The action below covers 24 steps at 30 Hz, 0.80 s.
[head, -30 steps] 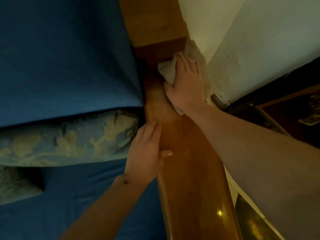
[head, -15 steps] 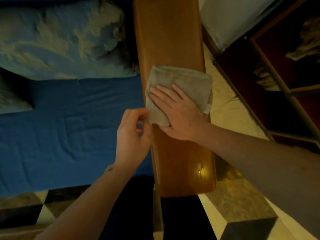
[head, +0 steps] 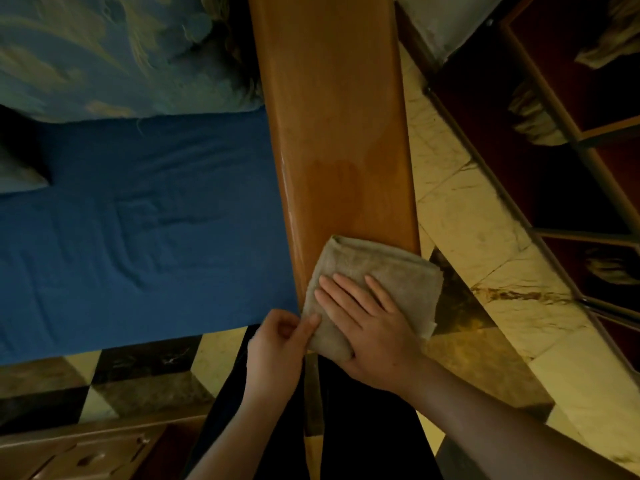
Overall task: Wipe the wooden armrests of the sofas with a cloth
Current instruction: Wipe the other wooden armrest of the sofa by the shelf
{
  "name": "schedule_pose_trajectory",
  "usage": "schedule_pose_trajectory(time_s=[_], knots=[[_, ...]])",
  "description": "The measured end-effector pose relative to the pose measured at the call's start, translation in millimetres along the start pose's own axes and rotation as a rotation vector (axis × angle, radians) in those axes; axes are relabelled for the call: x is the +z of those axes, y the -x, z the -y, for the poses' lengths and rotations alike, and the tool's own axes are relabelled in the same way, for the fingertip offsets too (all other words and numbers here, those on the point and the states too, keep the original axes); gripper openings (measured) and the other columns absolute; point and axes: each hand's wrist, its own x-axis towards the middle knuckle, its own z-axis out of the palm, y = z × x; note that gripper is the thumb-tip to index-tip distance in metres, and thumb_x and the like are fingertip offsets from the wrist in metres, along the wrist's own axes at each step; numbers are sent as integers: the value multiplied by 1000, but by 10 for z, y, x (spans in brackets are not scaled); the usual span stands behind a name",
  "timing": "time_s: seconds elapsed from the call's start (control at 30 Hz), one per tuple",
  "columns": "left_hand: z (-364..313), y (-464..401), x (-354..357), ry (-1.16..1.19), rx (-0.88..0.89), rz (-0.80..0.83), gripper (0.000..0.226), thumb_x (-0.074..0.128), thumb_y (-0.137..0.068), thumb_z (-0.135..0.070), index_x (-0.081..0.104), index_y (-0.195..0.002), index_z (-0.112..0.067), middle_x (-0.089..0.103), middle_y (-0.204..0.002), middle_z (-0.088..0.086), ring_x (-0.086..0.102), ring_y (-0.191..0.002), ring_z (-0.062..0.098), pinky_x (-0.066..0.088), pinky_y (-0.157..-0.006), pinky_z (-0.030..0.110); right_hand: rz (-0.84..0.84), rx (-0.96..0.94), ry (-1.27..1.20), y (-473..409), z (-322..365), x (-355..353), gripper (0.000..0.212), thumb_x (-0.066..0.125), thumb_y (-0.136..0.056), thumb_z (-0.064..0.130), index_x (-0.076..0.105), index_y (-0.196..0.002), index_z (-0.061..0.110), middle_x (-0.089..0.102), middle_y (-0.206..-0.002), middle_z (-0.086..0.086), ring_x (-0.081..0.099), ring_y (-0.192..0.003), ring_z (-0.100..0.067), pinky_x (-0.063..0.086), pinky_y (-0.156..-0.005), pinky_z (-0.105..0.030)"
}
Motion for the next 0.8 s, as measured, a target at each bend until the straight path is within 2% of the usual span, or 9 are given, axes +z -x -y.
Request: schedule_pose_trajectory(time_s=[0.07, 0.17, 0.33, 0.37, 0.47, 0.53, 0.6, 0.7, 0.8], knots=[[-80, -68, -28, -70, 74, 52, 23, 72, -89, -42, 66, -77, -23, 71, -67, -7, 67, -62, 8, 49, -54, 19, 31, -71, -14, -78, -132, -56, 80, 57, -93, 53, 37, -163, 19, 27, -173, 2, 15, -162, -15, 6, -132, -45], [-316, -236, -131, -121, 181, 78, 21, 72, -92, -30, 67, -73, -23, 70, -67, -10, 65, -61, 7, 50, -53, 19, 46, -189, -18, -392, -377, -174, 78, 56, -94, 56, 39, -162, 21, 30, -172, 3, 18, -161, -15, 7, -132, -44], [-850, -779, -413, -108, 229, 86, 22, 65, -97, -21, 69, -75, -21, 71, -64, 1, 66, -57, 14, 56, -58, 38, 65, -387, -4, -1408, -895, -448, 81, 65, -88, 53, 44, -158, 20, 35, -170, -1, 26, -159, -18, 12, -132, -45], [-998, -887, -488, -74, 219, 93, 23, 62, -98, -18, 69, -76, -20, 71, -64, 2, 66, -55, 14, 56, -54, 37, 73, -405, 7, -1610, -982, -512, 80, 65, -88, 53, 44, -158, 19, 35, -170, -1, 26, -159, -18, 12, -132, -46], [-1503, -1212, -594, -86, 257, 46, 25, 56, -99, -12, 69, -78, -17, 71, -65, 1, 65, -57, 8, 46, -47, 16, 70, -411, 63, -2199, -1250, -727, 81, 64, -91, 55, 41, -161, 20, 33, -171, 0, 23, -160, -17, 14, -131, -47], [-1918, -1414, -649, -183, 382, -97, 17, 56, -97, -12, 66, -83, -14, 66, -78, -2, 60, -65, 10, 45, -54, 16, 41, -351, 63, -2539, -1395, -840, 79, 63, -93, 56, 41, -161, 21, 33, -171, 1, 23, -160, -17, 16, -131, -49], [-2342, -1630, -750, -269, 546, -197, 7, 57, -97, -14, 63, -101, -12, 56, -102, -2, 55, -87, 13, 47, -72, 20, -6, -319, 34, -2910, -1507, -957, 75, 64, -94, 54, 45, -158, 20, 38, -168, 1, 27, -159, -18, 18, -130, -48], [-2858, -1995, -881, -462, 737, -203, 33, 54, -99, -14, 59, -131, -12, 54, -128, 5, 49, -116, 19, 47, -93, 32, -72, -275, 36, -3404, -1718, -1113, 71, 64, -91, 52, 51, -153, 20, 46, -163, 0, 33, -156, -19, 14, -131, -43], [-3279, -2342, -937, -604, 797, -229, 45, 45, -102, -12, 48, -146, -11, 54, -142, 6, 54, -119, 24, 46, -95, 34, -82, -217, 48, -3896, -1967, -1291, 69, 64, -92, 52, 53, -152, 21, 45, -164, 1, 32, -156, -17, 12, -131, -39]])
